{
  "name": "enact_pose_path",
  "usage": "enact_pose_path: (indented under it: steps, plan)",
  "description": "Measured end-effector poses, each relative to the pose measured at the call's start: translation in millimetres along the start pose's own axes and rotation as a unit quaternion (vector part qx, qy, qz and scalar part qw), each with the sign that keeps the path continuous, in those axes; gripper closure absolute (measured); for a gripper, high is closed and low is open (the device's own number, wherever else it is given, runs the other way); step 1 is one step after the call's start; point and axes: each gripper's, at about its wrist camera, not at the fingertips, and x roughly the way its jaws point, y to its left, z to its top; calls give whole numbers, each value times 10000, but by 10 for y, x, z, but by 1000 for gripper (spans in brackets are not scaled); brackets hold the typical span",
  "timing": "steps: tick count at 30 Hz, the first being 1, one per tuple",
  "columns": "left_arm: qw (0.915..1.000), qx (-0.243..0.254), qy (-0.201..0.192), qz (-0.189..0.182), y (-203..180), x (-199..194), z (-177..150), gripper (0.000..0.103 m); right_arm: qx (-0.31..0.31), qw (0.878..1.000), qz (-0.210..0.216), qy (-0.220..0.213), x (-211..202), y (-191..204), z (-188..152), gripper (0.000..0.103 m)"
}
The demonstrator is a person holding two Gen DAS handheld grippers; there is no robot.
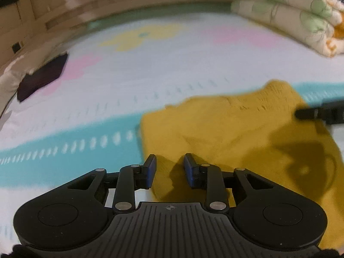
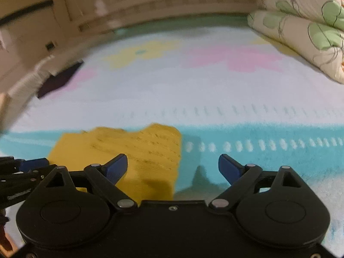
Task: Fold small clothes
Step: 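Release both tools and pull them back from the folded sweater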
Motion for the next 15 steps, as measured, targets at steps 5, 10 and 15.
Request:
enact_pose_path:
  steps: [5,10,15]
  plan:
    - [9932,-1060,335,-348,438,-39,86,59,224,9992,-160,293,200,-30,-65,2]
    - [9975,-681,-176,-8,428,-498,25,60,161,9999,25,-32,-89,1,-46,2]
    - [9994,229,-57,-267,29,-669,-203,59,-79,9992,393,-6,-375,88,-113,2]
